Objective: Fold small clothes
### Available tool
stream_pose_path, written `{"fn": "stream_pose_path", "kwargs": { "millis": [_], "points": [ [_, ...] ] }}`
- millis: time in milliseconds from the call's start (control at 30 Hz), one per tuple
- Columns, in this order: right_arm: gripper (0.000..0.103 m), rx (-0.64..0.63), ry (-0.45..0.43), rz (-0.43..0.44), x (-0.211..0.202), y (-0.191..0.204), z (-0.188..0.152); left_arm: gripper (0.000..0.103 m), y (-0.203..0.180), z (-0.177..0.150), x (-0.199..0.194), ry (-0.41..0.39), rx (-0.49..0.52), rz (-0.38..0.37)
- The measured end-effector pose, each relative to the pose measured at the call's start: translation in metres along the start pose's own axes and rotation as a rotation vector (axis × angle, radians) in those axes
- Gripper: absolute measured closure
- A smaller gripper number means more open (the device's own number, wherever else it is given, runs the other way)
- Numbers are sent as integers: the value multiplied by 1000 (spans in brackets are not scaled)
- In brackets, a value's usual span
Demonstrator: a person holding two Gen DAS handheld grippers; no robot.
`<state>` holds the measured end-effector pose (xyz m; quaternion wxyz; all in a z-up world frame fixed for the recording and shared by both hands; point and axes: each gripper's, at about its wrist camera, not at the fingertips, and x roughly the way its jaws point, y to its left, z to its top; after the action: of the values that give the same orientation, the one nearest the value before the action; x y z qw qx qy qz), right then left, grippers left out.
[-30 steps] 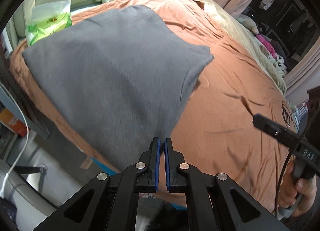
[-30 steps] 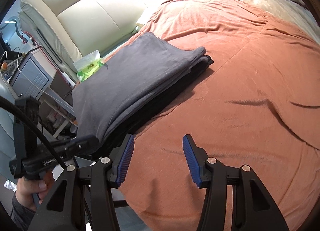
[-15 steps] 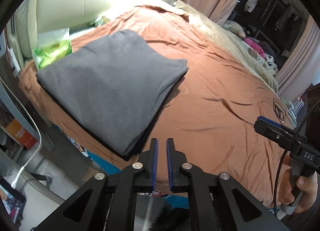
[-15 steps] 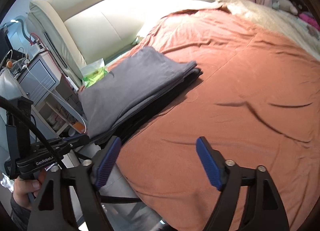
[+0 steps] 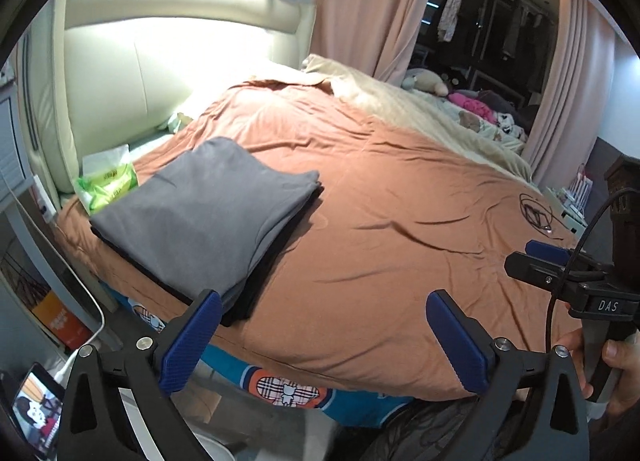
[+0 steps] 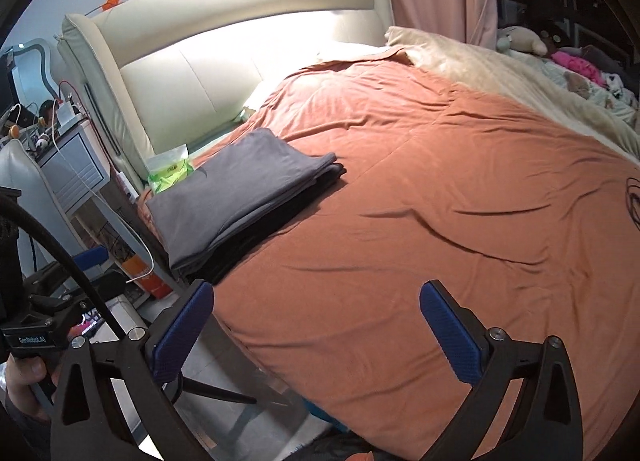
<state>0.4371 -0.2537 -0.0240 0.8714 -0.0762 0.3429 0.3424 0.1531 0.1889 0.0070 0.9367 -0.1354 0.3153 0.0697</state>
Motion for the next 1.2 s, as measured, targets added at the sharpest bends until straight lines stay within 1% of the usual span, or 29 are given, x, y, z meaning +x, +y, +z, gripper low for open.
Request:
{"fn": "stream_pose_path", "kwargs": {
  "millis": [267,600,767,867,967,1033,1100,1200],
  "points": [
    [0,8,-62,-54,-54,11,-22,0,-21,-6,-42,-57,30,-10],
    [0,19,-136,-106,-104,13,-51,0,-43,-23,-87,-123,88,-6],
    [0,35,-183,-158,-134,14,-73,0,-53,-30,-106,-155,109,-25],
    [0,55,-214,-186,-147,17,-85,0,-61,-36,-117,-168,118,-36],
    [0,62,-246,-225,-159,25,-99,0,-67,-44,-128,-189,131,-28],
    [0,66,-259,-233,-163,29,-107,0,-71,-49,-133,-200,134,-31],
    [0,67,-265,-242,-166,35,-116,0,-72,-54,-139,-211,129,-32],
    [0,57,-248,-262,-171,44,-125,0,-74,-60,-144,-218,123,-37]
  ]
}}
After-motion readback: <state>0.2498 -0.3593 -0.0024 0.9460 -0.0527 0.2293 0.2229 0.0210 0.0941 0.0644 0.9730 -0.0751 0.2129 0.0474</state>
